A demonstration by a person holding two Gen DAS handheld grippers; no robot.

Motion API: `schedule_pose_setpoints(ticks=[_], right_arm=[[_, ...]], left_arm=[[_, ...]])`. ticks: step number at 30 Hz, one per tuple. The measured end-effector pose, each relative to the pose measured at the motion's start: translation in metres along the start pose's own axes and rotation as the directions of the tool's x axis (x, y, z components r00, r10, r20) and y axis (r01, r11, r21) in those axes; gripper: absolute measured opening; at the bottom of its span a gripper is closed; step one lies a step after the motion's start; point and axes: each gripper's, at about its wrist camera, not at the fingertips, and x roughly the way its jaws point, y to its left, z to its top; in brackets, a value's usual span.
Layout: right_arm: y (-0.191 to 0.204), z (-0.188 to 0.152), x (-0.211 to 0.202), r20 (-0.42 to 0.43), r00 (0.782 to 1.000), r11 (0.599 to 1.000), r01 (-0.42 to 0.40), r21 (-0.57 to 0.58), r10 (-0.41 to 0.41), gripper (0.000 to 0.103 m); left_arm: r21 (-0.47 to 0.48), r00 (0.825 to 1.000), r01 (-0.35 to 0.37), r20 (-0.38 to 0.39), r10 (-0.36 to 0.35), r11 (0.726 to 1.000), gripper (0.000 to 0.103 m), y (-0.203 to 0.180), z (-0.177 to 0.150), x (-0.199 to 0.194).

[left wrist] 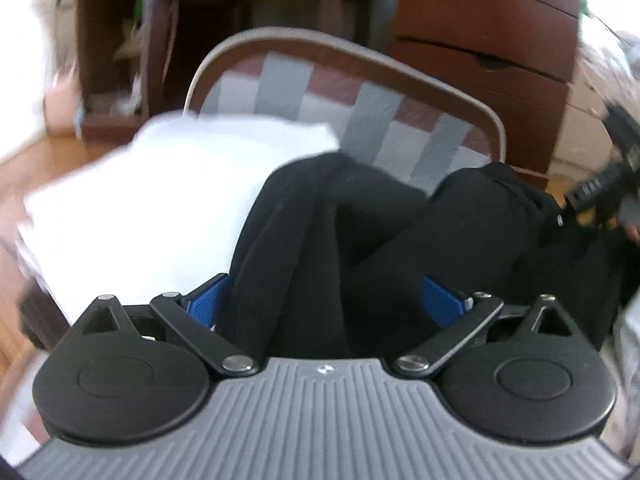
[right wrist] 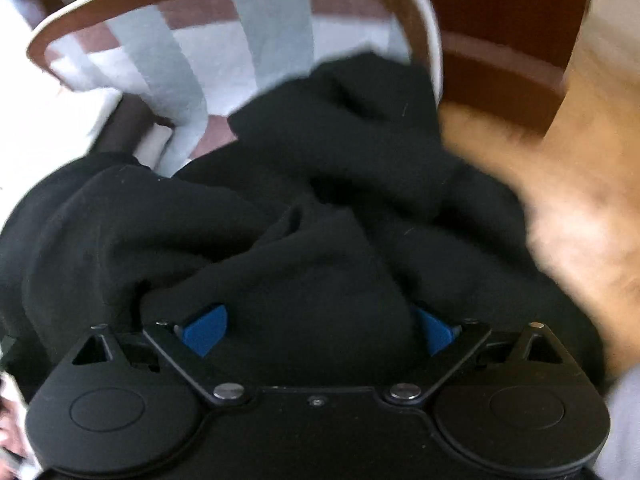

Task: Fold clothes
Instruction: 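Grasp the black fleece garment with both grippers at two points, then lift the black garment with both grippers and carry it onto the open blanket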

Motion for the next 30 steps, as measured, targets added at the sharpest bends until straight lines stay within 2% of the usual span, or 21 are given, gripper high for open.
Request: schedule_pose_setpoints(ticks=[1, 2, 3, 4, 5, 6, 8, 11, 15, 16, 17, 19, 20, 21, 22, 23, 24, 25, 27, 29, 30], right_arm=[[0.002, -0.006, 0.002, 0.016, 0.999, 0.999, -0.040, -0.005, 0.040, 0.074], [0.005, -0.013, -0.001, 0.049, 0.998, 0.999, -0.047, -0.022, 0.048, 0.061], [0.009, -0.020, -0.004, 0.086, 0.995, 0.998, -0.047, -0.041, 0.050, 0.051], [0.013, -0.027, -0.009, 0.132, 0.991, 0.997, -0.029, -0.069, 0.038, 0.046], [0.018, -0.033, -0.015, 0.172, 0.985, 0.995, -0.013, -0.098, 0.030, 0.037], [0.022, -0.039, -0.021, 0.205, 0.978, 0.992, -0.004, -0.123, 0.029, 0.033], [0.032, -0.050, -0.033, 0.261, 0.964, 0.987, -0.019, -0.162, 0.061, 0.030], [0.047, -0.062, -0.060, 0.291, 0.934, 0.968, -0.154, -0.197, 0.207, 0.027], [0.072, -0.083, -0.096, 0.247, 0.885, 0.906, -0.331, -0.266, 0.395, 0.027], [0.070, -0.089, -0.100, 0.244, 0.882, 0.903, -0.341, -0.261, 0.403, 0.027], [0.066, -0.095, -0.104, 0.244, 0.882, 0.905, -0.345, -0.251, 0.404, 0.027], [0.059, -0.107, -0.112, 0.244, 0.881, 0.907, -0.352, -0.232, 0.405, 0.027], [0.054, -0.108, -0.111, 0.255, 0.899, 0.926, -0.304, -0.223, 0.357, 0.028], [0.051, -0.110, -0.109, 0.269, 0.917, 0.947, -0.240, -0.214, 0.294, 0.034], [0.049, -0.111, -0.107, 0.271, 0.932, 0.961, -0.189, -0.202, 0.240, 0.036], [0.047, -0.111, -0.103, 0.256, 0.945, 0.967, -0.155, -0.202, 0.205, 0.041], [0.051, -0.111, -0.100, 0.238, 0.952, 0.966, -0.140, -0.215, 0.191, 0.048], [0.056, -0.111, -0.097, 0.219, 0.959, 0.965, -0.129, -0.229, 0.181, 0.052], [0.066, -0.108, -0.088, 0.198, 0.964, 0.958, -0.123, -0.260, 0.178, 0.068], [0.075, -0.106, -0.075, 0.209, 0.968, 0.962, -0.085, -0.258, 0.142, 0.076], [0.075, -0.103, -0.065, 0.208, 0.971, 0.969, -0.065, -0.237, 0.116, 0.076]], left_arm=[[-0.022, 1.000, -0.003, 0.000, 0.003, 1.000, 0.098, 0.002, -0.002, 0.003], [-0.029, 1.000, -0.004, -0.005, 0.004, 1.000, 0.088, 0.002, -0.004, 0.006], [0.019, 1.000, -0.008, -0.030, 0.008, 1.000, 0.037, -0.004, -0.005, 0.006], [0.104, 0.998, -0.035, -0.054, 0.041, 0.994, 0.007, -0.013, -0.004, 0.006], [0.186, 0.996, -0.049, -0.067, 0.063, 0.981, 0.007, -0.023, -0.004, 0.005], [0.231, 0.998, -0.022, -0.058, 0.036, 0.973, 0.007, -0.032, -0.004, -0.002], [0.158, 0.996, 0.074, -0.059, -0.066, 0.985, 0.007, -0.038, 0.000, -0.014], [0.082, 0.987, 0.155, -0.064, -0.150, 0.985, 0.007, -0.044, 0.004, -0.020], [0.033, 0.964, 0.263, -0.051, -0.261, 0.964, 0.007, -0.048, 0.005, -0.026], [0.046, 0.957, 0.289, -0.057, -0.286, 0.956, 0.008, -0.050, 0.004, -0.027], [0.079, 0.954, 0.298, -0.068, -0.293, 0.951, 0.008, -0.053, 0.002, -0.027], [0.147, 0.966, 0.255, -0.090, -0.244, 0.956, 0.011, -0.058, -0.007, -0.025], [0.161, 0.970, 0.236, -0.100, -0.222, 0.958, 0.012, -0.058, -0.012, -0.022], [0.147, 0.969, 0.235, -0.112, -0.220, 0.961, 0.020, -0.055, -0.015, -0.017], [0.132, 0.968, 0.233, -0.123, -0.217, 0.963, 0.045, -0.052, -0.018, -0.011], [0.119, 0.967, 0.233, -0.133, -0.217, 0.965, 0.062, -0.050, -0.021, -0.005], [0.116, 0.966, 0.234, -0.136, -0.218, 0.965, 0.089, -0.047, -0.025, 0.001], [0.124, 0.969, 0.224, -0.136, -0.207, 0.967, 0.091, -0.045, -0.030, 0.006], [0.104, 0.969, 0.217, -0.143, -0.201, 0.971, 0.091, -0.042, -0.038, 0.011], [0.061, 0.966, 0.217, -0.154, -0.206, 0.974, 0.091, -0.038, -0.045, 0.014], [0.031, 0.967, 0.212, -0.152, -0.205, 0.977, 0.091, -0.036, -0.047, 0.017]])
